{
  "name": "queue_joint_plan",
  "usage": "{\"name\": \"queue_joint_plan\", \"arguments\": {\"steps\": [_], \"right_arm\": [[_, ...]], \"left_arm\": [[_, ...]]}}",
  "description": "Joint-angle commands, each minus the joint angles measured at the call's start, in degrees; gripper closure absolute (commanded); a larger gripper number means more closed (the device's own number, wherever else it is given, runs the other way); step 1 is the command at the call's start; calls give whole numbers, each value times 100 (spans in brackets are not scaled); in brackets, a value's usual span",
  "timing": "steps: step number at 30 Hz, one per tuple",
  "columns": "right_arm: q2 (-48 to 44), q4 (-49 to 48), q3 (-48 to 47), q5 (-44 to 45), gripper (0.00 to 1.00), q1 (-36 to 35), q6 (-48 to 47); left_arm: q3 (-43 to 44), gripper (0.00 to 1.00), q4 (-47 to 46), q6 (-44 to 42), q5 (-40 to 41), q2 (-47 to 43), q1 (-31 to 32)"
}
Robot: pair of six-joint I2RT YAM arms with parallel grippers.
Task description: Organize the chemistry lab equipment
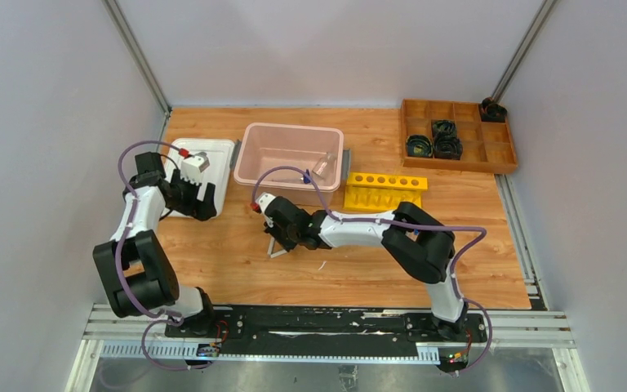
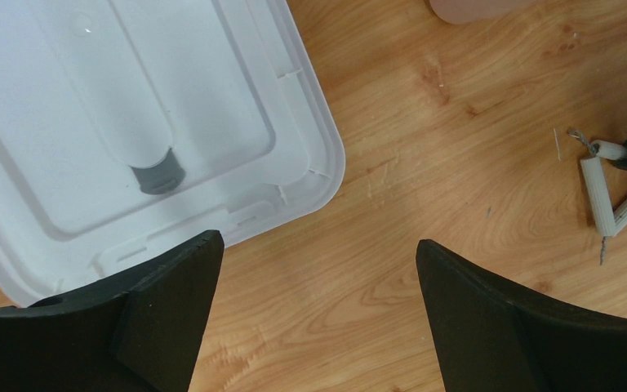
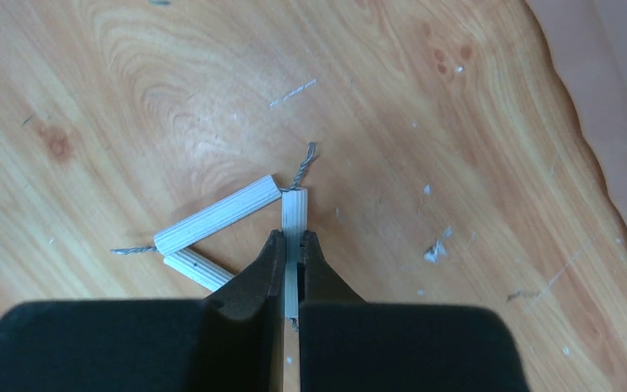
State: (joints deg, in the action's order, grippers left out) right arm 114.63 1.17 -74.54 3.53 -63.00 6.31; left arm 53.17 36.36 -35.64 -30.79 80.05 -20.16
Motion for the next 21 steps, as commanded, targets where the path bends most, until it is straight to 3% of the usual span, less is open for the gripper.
{"name": "queue_joint_plan", "arguments": {"steps": [1,6,11,15,21], "right_arm": [[-745,505,-3,-153,100,-54,39],[-1530,1045,-579,-169,100,83,47],[-1702,1392,-1442,-103,100,504,114],[-1100,1843,-2611,-97,100,1000,280],[565,2580,-4373,-238,100,1553,626]], "left_arm": [[-69,12,-252,-316,-123,234,-40],[-52,15,-357,-375,-209,533,-84],[-37,18,-393,-447,-348,803,-81],[38,23,-406,-441,-482,1012,-81],[316,29,-428,-357,-458,1395,-76]]}}
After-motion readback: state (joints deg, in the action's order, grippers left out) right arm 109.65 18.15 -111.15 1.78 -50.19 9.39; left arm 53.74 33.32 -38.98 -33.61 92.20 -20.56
